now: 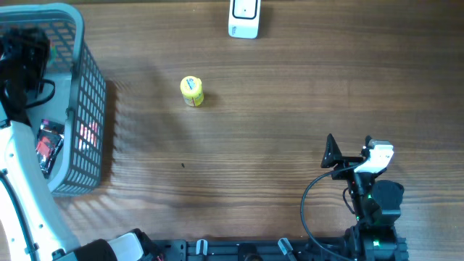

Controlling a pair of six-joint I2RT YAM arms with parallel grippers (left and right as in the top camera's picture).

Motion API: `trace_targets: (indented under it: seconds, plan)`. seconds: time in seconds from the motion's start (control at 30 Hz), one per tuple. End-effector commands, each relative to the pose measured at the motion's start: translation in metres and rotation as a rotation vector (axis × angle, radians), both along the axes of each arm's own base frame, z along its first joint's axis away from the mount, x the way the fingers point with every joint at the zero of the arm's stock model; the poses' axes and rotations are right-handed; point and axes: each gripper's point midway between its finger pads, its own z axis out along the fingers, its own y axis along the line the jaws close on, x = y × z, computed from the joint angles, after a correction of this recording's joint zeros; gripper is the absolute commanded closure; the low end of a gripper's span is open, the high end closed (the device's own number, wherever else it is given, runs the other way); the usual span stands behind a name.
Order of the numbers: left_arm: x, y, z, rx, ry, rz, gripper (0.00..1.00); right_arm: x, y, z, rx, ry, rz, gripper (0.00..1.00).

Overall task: Scan the item barcode
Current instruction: 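Lift the tin can out of the basket toward the scanner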

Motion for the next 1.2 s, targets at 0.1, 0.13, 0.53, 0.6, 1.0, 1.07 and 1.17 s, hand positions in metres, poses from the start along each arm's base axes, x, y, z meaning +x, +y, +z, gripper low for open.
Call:
trace_targets:
  seconds: [0.1, 0.13, 0.53, 0.6, 1.0, 1.07, 1.17]
  plan:
    - [0.018, -0.058, 0.046, -0.029, -0.188, -0.242, 0.34, 0.000, 0.002, -0.001, 0.010, 0.003, 0.010, 0.00]
    - [0.021, -0.066, 0.050, -0.027, -0.206, -0.268, 0.34, 0.000, 0.002, -0.001, 0.010, 0.003, 0.010, 0.00]
    - [0.041, -0.159, 0.065, 0.049, -0.266, -0.450, 0.33, 0.000, 0.002, -0.001, 0.010, 0.002, 0.010, 0.00]
    - [0.042, -0.164, 0.061, 0.108, -0.247, -0.443, 0.32, 0.000, 0.002, -0.001, 0.010, 0.002, 0.010, 0.00]
    - [0.045, -0.168, -0.039, 0.363, 0.152, -0.393, 0.30, 0.000, 0.002, -0.001, 0.010, 0.003, 0.010, 0.00]
    - [0.046, -0.168, -0.072, 0.353, 0.263, -0.412, 0.30, 0.000, 0.002, -0.001, 0.010, 0.003, 0.010, 0.00]
    - [0.045, -0.168, -0.103, 0.338, 0.363, -0.424, 0.30, 0.000, 0.002, -0.001, 0.010, 0.003, 0.010, 0.00]
